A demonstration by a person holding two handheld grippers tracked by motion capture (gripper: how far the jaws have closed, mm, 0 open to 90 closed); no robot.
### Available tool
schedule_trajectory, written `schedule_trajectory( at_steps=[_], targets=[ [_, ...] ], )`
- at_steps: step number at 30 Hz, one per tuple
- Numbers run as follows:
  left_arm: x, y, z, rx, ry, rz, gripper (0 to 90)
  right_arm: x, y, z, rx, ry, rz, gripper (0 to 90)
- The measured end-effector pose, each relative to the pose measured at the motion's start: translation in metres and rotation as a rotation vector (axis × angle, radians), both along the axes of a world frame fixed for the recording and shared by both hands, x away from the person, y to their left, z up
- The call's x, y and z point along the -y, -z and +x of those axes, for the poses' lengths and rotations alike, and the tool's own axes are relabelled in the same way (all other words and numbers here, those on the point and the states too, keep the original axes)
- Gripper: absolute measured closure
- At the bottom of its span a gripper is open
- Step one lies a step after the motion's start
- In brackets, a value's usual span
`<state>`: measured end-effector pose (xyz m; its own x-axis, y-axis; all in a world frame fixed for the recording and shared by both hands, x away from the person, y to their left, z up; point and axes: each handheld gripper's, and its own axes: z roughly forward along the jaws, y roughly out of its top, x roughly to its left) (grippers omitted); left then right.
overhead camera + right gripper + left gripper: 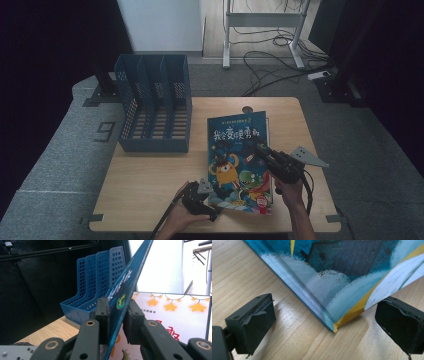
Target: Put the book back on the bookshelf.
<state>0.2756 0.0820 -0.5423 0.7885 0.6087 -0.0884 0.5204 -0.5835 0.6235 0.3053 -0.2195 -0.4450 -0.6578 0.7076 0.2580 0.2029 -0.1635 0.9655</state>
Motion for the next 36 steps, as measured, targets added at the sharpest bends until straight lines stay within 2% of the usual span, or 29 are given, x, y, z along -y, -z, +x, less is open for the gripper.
schedule_trajectory(
  at_steps=[8,10,20,36],
  targets=[
    [0.0,0.0,0.002,-0.003,-0.021,0.002,2.7,-0.002,-0.003,-0.004,0.036,-0.012,-0.004,74.8],
    [0.0,0.0,0.002,-0.002,-0.032,0.001,2.7,-0.002,-0.004,-0.004,0.044,-0.008,-0.018,74.8],
    [-0.001,0.0,0.005,-0.005,-0.039,-0.003,2.7,-0.001,-0.002,-0.003,0.046,-0.008,-0.001,74.9],
    [0.005,-0.003,0.019,-0.023,-0.059,0.045,2.7,-0.002,-0.009,-0.005,0.074,-0.034,-0.003,78.2]
  ],
)
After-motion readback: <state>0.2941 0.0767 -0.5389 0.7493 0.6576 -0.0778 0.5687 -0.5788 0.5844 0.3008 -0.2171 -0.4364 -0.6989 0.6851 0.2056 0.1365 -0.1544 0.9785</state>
